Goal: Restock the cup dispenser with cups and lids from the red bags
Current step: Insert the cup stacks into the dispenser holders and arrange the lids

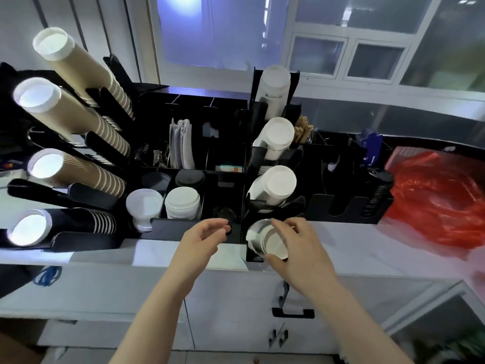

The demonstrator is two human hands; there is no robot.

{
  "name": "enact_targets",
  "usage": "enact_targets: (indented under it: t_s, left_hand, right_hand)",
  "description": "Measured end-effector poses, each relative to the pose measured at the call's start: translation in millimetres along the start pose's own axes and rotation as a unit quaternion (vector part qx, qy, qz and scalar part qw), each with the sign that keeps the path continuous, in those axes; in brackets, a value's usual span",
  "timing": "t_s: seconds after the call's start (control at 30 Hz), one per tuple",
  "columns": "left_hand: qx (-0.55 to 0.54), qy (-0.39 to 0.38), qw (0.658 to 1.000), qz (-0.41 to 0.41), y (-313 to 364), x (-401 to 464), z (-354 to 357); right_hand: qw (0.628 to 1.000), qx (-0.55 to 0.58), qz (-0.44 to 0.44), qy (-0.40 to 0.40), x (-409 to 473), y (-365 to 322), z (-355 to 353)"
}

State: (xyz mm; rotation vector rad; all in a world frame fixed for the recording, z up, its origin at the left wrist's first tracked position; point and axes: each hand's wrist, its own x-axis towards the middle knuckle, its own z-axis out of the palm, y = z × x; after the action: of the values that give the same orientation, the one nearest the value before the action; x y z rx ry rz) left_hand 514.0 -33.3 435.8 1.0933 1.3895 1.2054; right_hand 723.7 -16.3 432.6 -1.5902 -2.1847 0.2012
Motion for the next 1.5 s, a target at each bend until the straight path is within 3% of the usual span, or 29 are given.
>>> enact_targets:
  t_s: [0.07,0.13,0.3,0.53,0.77,0.87,1.07,1.2,1.33,1.5]
  left_hand:
    - [0.000,-0.009,1.000,0.012,2.8,12.1,1.1]
    - [-0.001,-0.021,0.999,0.029,6.9,25.5,3.1]
    - [-0.016,-0.059,0.996,0.064,21.3,62.8,8.0]
    - [-0.012,-0.095,0.989,0.116,43.1,109.2,3.7]
    - [0.000,-0.071,0.980,0.183,61.1,155.8,-0.8]
    - [0.027,-0.092,0.981,0.170,67.7,175.2,7.1]
    - [0.045,-0.106,0.986,0.123,67.8,204.3,22.3]
    - [0.010,-0.121,0.989,0.086,69.3,206.4,32.8]
    - [-0.008,-0.128,0.989,0.068,72.3,203.9,35.2]
    - [0.017,-0.135,0.987,0.080,72.7,195.2,40.8]
  right_hand:
    - [0.999,0.045,0.019,0.023,2.9,-0.8,-8.0]
    - [0.991,0.086,0.016,0.098,7.2,-4.3,-18.6]
    - [0.943,0.220,0.032,0.248,29.0,-13.6,-46.7]
    - [0.907,0.311,0.123,0.257,77.2,-8.0,-59.2]
    - [0.856,0.385,0.174,0.299,121.7,10.3,-54.3]
    - [0.852,0.403,0.195,0.271,143.1,19.0,-52.2]
    - [0.801,0.522,0.282,0.077,190.5,34.3,-51.9]
    - [0.785,0.555,0.274,-0.012,209.3,44.2,-56.3]
    - [0.796,0.561,0.228,-0.006,219.7,47.2,-52.0]
    - [0.849,0.496,0.183,-0.002,225.4,55.8,-50.0]
